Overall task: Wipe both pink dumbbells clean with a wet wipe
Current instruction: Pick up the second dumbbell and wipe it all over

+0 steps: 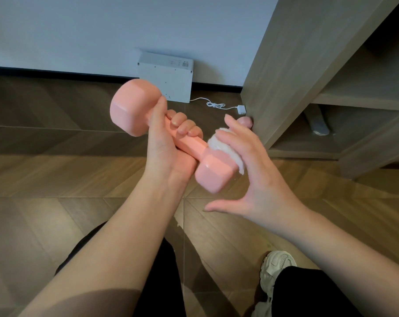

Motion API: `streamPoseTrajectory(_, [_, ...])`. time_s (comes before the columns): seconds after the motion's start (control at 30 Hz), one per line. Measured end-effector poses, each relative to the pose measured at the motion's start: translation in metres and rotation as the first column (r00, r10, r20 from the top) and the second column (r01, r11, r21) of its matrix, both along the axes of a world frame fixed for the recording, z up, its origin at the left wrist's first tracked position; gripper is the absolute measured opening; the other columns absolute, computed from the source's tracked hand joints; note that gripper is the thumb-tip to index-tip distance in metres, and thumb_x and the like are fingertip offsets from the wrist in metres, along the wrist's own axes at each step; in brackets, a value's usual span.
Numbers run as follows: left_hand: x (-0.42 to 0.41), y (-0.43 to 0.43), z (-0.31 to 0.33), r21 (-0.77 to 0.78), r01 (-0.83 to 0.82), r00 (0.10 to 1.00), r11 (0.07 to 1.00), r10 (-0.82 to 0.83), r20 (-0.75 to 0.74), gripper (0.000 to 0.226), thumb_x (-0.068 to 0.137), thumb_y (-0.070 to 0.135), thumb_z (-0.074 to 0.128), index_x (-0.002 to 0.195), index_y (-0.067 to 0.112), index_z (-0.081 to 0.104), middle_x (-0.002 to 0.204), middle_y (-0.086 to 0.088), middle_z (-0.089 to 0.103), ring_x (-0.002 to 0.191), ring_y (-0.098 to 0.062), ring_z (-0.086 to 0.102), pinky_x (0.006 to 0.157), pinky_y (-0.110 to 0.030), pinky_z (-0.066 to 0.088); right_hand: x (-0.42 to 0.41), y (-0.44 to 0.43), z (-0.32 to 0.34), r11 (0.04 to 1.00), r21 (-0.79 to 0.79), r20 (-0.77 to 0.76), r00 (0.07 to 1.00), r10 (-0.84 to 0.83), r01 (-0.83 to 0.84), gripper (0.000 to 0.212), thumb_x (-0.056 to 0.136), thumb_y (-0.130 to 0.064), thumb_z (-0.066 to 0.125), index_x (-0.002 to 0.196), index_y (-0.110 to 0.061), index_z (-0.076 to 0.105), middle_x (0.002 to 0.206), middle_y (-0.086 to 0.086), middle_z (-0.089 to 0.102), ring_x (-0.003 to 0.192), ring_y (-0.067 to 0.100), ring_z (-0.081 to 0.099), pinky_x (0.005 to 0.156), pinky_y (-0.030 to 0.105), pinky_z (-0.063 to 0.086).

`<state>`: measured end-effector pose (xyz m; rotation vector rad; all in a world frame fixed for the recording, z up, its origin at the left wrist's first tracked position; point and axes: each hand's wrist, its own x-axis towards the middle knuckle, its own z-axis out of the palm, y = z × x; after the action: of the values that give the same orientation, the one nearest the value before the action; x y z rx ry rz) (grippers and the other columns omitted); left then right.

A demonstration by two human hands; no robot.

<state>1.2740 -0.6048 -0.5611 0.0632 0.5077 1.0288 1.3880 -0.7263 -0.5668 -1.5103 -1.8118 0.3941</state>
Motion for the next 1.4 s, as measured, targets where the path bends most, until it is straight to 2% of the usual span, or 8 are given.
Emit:
streamPoseTrajectory(0.23, [0.004,0.002,0.000,0.153,0.041,0.992,0.987,-0.059,0.112,0.035,0.089,0.033,0.061,0.061,0.015,0.051,0.071,-0.002,0.063,0.070,-0.020,0.065,0.065,-0.028,0.052,-0.001,0.004,-0.003,0.994,0.000,-0.426,0.899,-0.102,0.113,0.085,0.062,-0.030,0.087,0.135,-0.029,0.044,0.135,-0.008,0.053,0.128,0.015,0.051,0.104,0.035,0.045])
streamPoseTrajectory(0.3, [0.002,0.003,0.001,0.167,0.032,0.991,0.985,-0.053,0.123,0.033,0.085,0.028,0.062,0.057,0.017,0.048,0.056,0.004,0.053,0.053,-0.014,0.056,0.052,-0.024,0.046,-0.003,0.004,-0.002,0.995,-0.066,-0.564,0.820,-0.099,0.074,0.084,0.064,-0.027,0.085,0.136,-0.023,0.042,0.134,-0.011,0.052,0.125,0.019,0.053,0.102,0.051,0.047])
streamPoseTrajectory(0.43, [-0.003,0.004,-0.003,0.085,0.010,0.997,0.996,-0.016,0.073,0.038,0.089,0.022,0.053,0.055,0.021,0.037,0.044,0.008,0.027,0.037,-0.007,0.026,0.041,-0.019,0.026,-0.008,0.005,-0.006,0.986,-0.149,-0.511,0.849,-0.139,0.072,0.079,0.067,-0.029,0.086,0.137,-0.023,0.048,0.118,-0.039,0.050,0.117,0.007,0.054,0.101,0.046,0.049])
streamPoseTrajectory(0.67, [-0.005,0.005,-0.013,-0.052,-0.058,0.993,0.997,0.052,-0.102,0.037,0.087,0.018,0.055,0.055,0.020,0.036,0.047,0.006,0.025,0.040,-0.011,0.026,0.043,-0.022,0.029,-0.007,0.000,-0.012,0.983,0.068,-0.135,0.977,-0.163,0.173,0.063,0.072,-0.020,0.086,0.129,-0.010,0.060,0.136,0.000,0.057,0.130,0.007,0.049,0.107,0.015,0.031])
streamPoseTrajectory(0.83, [-0.006,0.005,-0.015,-0.072,-0.066,0.987,0.995,0.054,-0.148,0.036,0.087,0.020,0.057,0.059,0.020,0.035,0.049,0.006,0.026,0.040,-0.010,0.026,0.041,-0.022,0.030,-0.005,0.004,-0.018,0.965,-0.257,-0.421,0.892,-0.168,0.061,0.074,0.073,-0.028,0.085,0.135,-0.042,0.047,0.118,-0.038,0.055,0.117,-0.009,0.050,0.090,0.012,0.042])
streamPoseTrajectory(1.03, [-0.006,0.004,-0.013,-0.068,-0.067,0.994,0.995,0.061,-0.092,0.039,0.086,0.018,0.056,0.053,0.019,0.037,0.047,0.007,0.026,0.039,-0.010,0.025,0.041,-0.022,0.029,-0.008,0.001,-0.018,0.985,0.072,-0.195,0.971,-0.142,0.158,0.064,0.073,-0.025,0.084,0.130,-0.012,0.058,0.134,0.000,0.057,0.131,0.001,0.044,0.104,0.005,0.025])
streamPoseTrajectory(1.23, [-0.002,0.004,-0.013,-0.108,-0.042,0.997,0.993,0.035,-0.066,0.038,0.086,0.019,0.057,0.057,0.020,0.033,0.048,0.007,0.025,0.040,-0.010,0.025,0.041,-0.022,0.029,-0.006,0.005,-0.023,0.989,-0.118,-0.507,0.851,-0.136,0.087,0.072,0.069,-0.021,0.085,0.131,-0.029,0.049,0.117,-0.048,0.050,0.114,-0.029,0.039,0.087,-0.003,0.034])
streamPoseTrajectory(1.4, [-0.003,0.004,-0.015,-0.127,-0.044,0.997,0.991,0.036,-0.066,0.038,0.086,0.018,0.056,0.056,0.019,0.033,0.047,0.006,0.025,0.040,-0.010,0.025,0.040,-0.021,0.030,-0.011,0.004,-0.020,0.987,0.072,-0.295,0.948,-0.117,0.144,0.059,0.073,-0.017,0.084,0.127,-0.014,0.059,0.129,-0.001,0.057,0.128,0.006,0.047,0.104,0.011,0.030])
